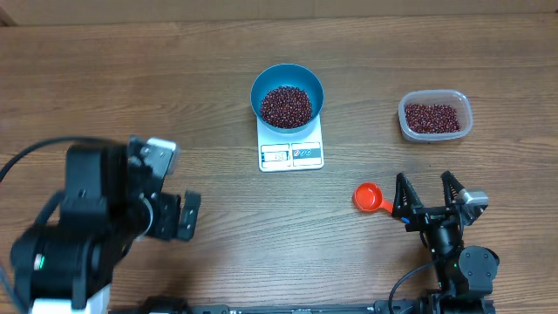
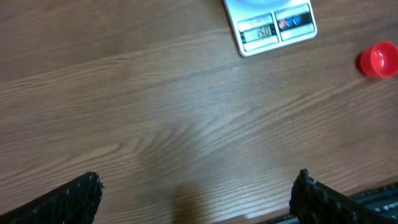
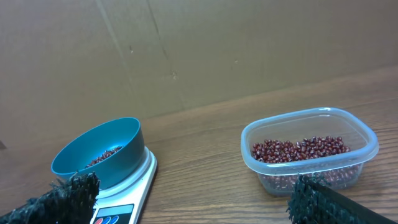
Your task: Scoop item into bowl and weigh 150g on scale
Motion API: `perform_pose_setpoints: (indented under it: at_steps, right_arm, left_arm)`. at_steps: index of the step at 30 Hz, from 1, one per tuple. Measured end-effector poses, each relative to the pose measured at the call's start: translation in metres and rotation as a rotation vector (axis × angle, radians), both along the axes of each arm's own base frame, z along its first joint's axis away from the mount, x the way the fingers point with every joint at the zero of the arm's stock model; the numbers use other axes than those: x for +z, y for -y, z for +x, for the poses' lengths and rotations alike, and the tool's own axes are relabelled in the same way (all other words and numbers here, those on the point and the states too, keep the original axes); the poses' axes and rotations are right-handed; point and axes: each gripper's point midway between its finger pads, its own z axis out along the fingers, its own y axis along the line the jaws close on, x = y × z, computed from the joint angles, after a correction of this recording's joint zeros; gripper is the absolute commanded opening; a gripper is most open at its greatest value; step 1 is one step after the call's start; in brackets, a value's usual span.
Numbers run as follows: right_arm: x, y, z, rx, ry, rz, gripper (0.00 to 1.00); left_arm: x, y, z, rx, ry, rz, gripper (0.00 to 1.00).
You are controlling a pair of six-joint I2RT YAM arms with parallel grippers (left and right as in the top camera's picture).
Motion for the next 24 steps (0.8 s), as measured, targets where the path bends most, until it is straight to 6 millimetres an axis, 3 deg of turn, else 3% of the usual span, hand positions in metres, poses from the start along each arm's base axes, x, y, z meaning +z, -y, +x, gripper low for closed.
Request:
perform_pose_setpoints:
  at_steps: [8, 18, 24]
  right_arm:
    - [0.0, 0.0, 0.0, 0.001, 0.0, 0.0, 1.0]
    - [0.0, 0.0, 0.0, 0.001, 0.0, -0.002, 1.0]
    - [0.0, 0.0, 0.0, 0.0, 0.0, -0.002, 1.0]
  left_arm:
    - [0.022, -0.008, -0.035, 0.044, 0.134, 0.002, 1.0]
    - [0.028, -0.023, -0.041, 0.158, 0.178, -0.009, 1.0]
    - [0.038, -0.024, -0.069, 0.185, 0.354, -0.017, 1.0]
